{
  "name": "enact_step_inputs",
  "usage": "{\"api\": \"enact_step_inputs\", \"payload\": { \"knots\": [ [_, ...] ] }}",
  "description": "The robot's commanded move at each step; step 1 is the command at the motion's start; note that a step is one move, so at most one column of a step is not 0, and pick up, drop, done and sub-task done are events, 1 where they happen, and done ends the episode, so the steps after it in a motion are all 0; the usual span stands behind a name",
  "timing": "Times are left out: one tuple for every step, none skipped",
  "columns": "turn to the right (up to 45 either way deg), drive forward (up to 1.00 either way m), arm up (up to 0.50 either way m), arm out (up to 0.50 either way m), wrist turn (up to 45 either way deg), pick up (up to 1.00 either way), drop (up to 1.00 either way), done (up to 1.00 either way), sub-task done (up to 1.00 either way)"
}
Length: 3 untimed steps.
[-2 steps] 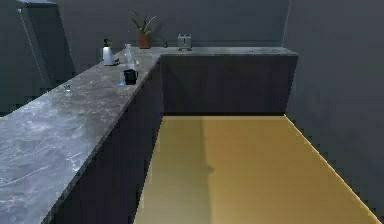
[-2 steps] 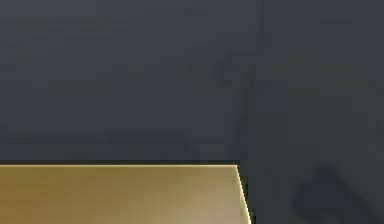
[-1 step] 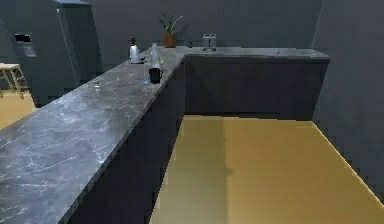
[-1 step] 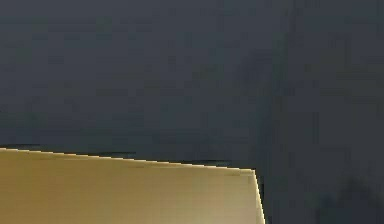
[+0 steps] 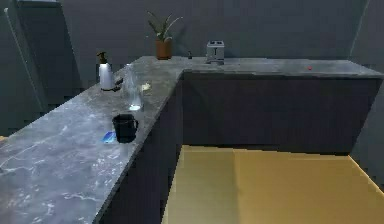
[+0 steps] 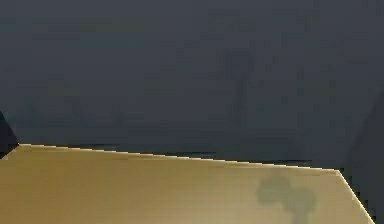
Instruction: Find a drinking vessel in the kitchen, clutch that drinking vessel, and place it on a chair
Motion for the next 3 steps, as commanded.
{"api": "enact_step_inputs", "payload": {
  "knots": [
    [-45.0,0.00,0.00,0.00,0.0,0.00,0.00,0.00,0.00],
    [-45.0,0.00,0.00,0.00,0.0,0.00,0.00,0.00,0.00],
    [-18.0,0.00,0.00,0.00,0.0,0.00,0.00,0.00,0.00]
  ]
}}
